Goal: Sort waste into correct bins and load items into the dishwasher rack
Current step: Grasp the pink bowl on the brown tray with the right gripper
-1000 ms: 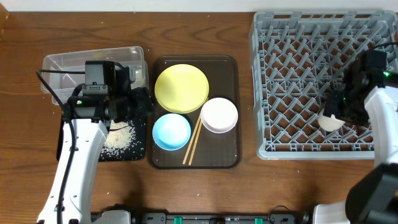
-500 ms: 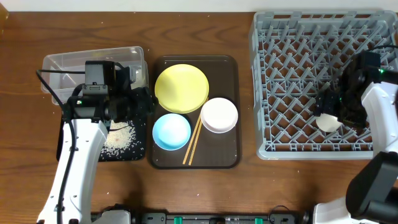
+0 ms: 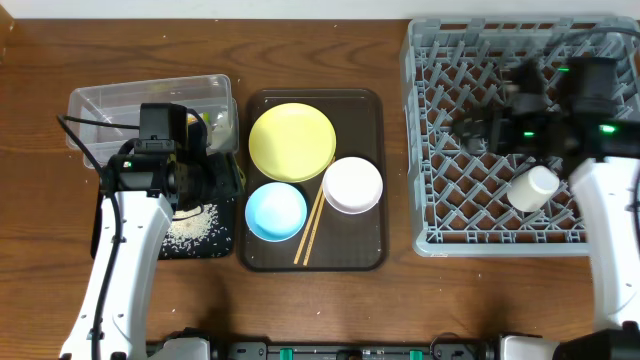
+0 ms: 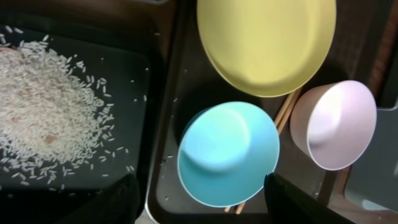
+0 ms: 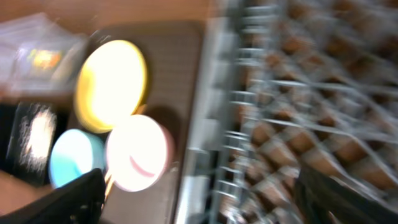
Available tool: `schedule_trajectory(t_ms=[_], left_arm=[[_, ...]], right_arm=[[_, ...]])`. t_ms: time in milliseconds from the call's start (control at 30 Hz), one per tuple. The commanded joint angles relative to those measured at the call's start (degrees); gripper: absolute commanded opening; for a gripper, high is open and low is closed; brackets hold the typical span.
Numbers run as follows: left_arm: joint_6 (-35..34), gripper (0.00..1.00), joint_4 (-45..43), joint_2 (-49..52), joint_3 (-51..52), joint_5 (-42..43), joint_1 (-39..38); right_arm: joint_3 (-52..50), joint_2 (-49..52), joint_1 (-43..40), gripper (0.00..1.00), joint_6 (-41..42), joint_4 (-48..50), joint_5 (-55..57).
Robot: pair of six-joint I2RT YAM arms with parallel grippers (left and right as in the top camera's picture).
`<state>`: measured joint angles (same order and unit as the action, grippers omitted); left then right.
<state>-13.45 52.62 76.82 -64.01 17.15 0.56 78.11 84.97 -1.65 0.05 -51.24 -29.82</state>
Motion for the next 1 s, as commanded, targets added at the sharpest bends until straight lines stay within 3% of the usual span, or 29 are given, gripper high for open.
schedule_trajectory(t_ms=[0,67,300,500,600,867,967], left_arm=[[0.3,0.68,0.5,0.0,-0.2,-2.3,0.2],[0.3,0.67,0.5,0.0,-0.2,-2.3,0.2],[0.3,0.68,0.5,0.0,-0.2,-2.3,0.2],[0.3,0.68,0.5,0.0,-0.2,-2.3,0.2],[0.3,0.68,0.5,0.0,-0.2,-2.3,0.2],[0.3,0.68,0.5,0.0,-0.2,-2.3,0.2],[0.3,0.68,0.5,0.0,-0.2,-2.2,0.2]], right_arm=[[0.5,1.8,7.8,0.83,-1.0,1.5,0.0],[0.5,3.2,12.1,0.76,-1.0,2.5,5.0],[0.5,11.1,24.4,0.77,-1.0,4.5,18.4],[0.5,19.3,28.0,0.74,1.2,5.9,21.5],[0.5,23.1,28.7,0.67,2.3,6.0,21.4],[0.5,27.1,28.8,0.21,3.8,6.0,21.4],[0.5,27.1,28.8,0.09,4.2,5.8,21.4]])
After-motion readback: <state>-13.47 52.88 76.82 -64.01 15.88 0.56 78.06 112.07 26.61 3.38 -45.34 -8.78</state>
